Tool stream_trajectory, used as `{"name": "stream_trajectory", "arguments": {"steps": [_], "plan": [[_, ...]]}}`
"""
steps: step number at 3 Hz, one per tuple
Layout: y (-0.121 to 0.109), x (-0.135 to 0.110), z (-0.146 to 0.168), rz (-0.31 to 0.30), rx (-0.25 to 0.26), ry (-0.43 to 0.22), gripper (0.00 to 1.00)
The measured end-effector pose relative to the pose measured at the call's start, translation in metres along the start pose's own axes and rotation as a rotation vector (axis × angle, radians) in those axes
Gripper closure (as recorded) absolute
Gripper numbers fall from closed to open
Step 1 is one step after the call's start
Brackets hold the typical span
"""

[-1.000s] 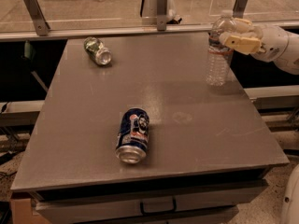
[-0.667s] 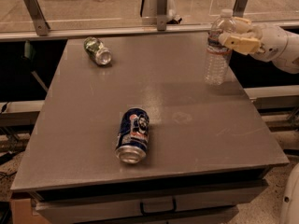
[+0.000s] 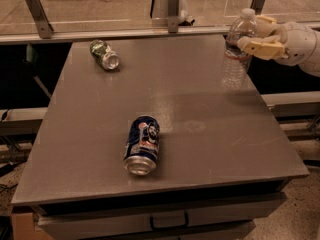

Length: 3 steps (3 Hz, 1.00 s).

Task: Place water bottle upright

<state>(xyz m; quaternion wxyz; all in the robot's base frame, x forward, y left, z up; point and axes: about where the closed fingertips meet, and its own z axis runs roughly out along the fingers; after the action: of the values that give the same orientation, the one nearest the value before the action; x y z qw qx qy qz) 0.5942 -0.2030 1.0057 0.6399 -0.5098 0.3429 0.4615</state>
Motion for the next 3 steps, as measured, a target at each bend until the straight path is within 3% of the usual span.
{"name": "stream_trajectory", "arguments": {"steps": [1,2,3], "plan": [[0.008,0.002,0.001,-0.025,0.014,0.0,1.0],[0.018,0.012,0.002,-0.006,0.038,-0.04,1.0],[0.026,0.022,0.003,0.015,0.042,-0.045,0.82]]}}
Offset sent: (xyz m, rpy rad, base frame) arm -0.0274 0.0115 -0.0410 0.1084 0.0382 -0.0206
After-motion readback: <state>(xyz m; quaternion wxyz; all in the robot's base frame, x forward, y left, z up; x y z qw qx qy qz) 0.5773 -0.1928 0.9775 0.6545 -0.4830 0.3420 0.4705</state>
